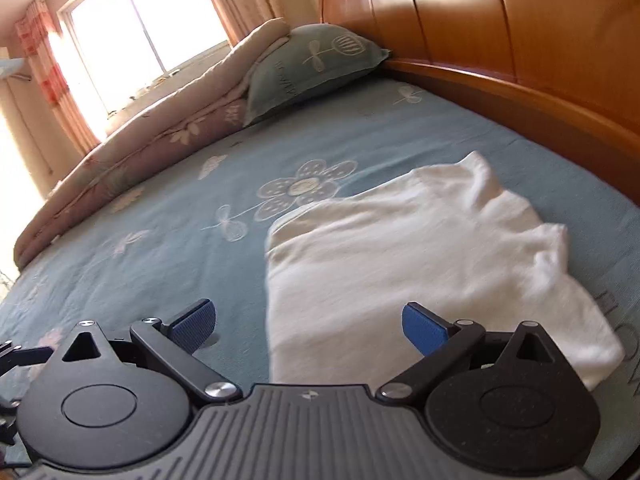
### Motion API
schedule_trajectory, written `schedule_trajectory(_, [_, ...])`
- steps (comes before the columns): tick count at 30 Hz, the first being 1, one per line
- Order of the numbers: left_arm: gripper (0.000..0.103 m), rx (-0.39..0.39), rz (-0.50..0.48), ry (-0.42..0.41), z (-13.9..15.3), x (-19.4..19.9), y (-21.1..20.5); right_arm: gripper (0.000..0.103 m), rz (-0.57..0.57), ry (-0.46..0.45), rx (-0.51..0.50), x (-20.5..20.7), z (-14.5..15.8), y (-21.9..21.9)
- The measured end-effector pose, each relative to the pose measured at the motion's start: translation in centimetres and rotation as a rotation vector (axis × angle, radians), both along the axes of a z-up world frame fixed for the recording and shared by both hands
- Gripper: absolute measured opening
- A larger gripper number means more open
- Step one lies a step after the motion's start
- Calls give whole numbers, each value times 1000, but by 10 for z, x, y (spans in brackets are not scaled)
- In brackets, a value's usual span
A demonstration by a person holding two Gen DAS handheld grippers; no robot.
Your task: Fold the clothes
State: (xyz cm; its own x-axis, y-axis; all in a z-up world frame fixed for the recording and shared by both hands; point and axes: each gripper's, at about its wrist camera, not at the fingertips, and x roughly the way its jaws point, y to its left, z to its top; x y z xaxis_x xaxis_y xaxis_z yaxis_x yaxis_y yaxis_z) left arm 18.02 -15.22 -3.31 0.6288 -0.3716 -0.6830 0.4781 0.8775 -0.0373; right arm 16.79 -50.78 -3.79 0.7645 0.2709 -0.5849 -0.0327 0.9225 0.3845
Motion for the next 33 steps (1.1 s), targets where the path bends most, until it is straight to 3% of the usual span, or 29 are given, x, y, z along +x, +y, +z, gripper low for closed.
schedule_trajectory(5, [102, -2, -16, 5, 5, -11, 0, 103, 17, 107, 6, -30, -17, 30])
schedule_trajectory(9, [102, 7, -27, -1, 9, -19, -2, 103, -50, 126, -11, -42, -14, 34])
schedule_trajectory(20, [102, 52, -26, -36, 11, -27, -12, 103, -197, 104, -155, -35, -2, 16])
schedule_trajectory(26, [102, 64, -20, -38, 5, -22, -14, 103, -244, 134, -163, -30, -16, 0])
schedule_trajectory(31, [102, 78, -29, -56, 3, -19, -21, 103, -264, 33, -151, -33, -10, -21])
schedule_trajectory(33, [102, 78, -33, -57, 2, -18, -24, 103, -284, 39, -144, -27, -14, -31])
